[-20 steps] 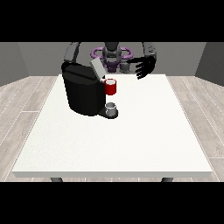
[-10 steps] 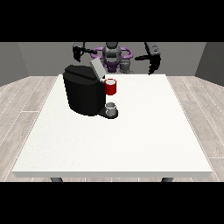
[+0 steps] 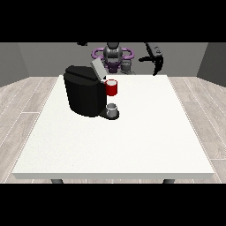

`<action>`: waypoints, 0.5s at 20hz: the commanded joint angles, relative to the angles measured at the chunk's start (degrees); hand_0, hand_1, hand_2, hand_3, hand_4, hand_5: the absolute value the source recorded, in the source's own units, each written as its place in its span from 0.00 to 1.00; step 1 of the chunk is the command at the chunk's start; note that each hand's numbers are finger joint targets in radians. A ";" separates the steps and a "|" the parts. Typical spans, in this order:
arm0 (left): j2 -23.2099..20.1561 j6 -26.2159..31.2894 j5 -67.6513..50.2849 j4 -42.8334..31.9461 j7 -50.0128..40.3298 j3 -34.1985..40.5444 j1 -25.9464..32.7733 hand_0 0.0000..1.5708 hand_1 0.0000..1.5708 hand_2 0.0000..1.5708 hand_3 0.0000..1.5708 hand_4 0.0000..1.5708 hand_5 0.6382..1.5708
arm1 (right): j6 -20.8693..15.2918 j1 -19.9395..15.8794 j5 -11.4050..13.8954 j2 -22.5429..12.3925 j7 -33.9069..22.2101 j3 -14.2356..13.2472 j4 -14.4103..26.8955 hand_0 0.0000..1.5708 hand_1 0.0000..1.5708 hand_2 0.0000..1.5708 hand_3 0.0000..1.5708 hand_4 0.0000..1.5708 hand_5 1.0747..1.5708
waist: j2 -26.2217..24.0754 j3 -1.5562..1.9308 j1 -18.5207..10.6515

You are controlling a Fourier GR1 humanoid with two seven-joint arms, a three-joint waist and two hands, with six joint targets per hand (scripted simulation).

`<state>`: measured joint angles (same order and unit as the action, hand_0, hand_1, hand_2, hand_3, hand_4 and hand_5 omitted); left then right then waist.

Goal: Insert the coffee pod into the coffee machine and close the lid

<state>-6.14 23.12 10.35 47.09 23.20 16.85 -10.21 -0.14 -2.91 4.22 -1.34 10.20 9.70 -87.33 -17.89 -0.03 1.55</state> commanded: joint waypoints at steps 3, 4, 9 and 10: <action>1.39 -1.33 -1.11 6.20 2.85 -1.94 0.47 0.00 0.00 0.00 0.00 0.08 1.00 | -2.24 -4.23 1.56 0.33 -2.51 -0.43 -3.42 0.00 0.00 0.00 0.00 0.22 1.00 | 9.42 0.02 -2.41; 0.01 0.96 -1.14 5.65 7.40 -2.10 0.70 0.00 0.00 0.00 0.00 0.08 1.00 | -5.82 -5.66 3.24 1.30 0.60 1.59 -0.75 0.00 0.00 0.00 0.00 0.22 1.00 | 11.99 0.02 -3.33; 1.86 1.67 -4.65 12.11 2.27 -3.86 2.19 0.00 0.00 0.00 0.00 0.11 1.00 | -7.69 -10.85 5.81 1.25 -3.84 -1.16 -0.87 0.00 0.00 0.00 0.00 0.18 1.00 | 13.18 0.03 -4.90; -1.05 5.69 -6.36 12.26 0.12 -2.62 1.38 0.00 0.00 0.00 0.00 0.12 1.00 | -8.34 -10.90 6.83 0.96 -2.96 -1.28 1.61 0.00 0.00 0.00 0.00 0.17 1.00 | 13.66 0.03 -6.11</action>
<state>-5.42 25.78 6.43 56.39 24.57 14.20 -9.33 -7.09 -11.01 8.73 -0.33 7.90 9.36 -87.48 -6.72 -0.01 -3.19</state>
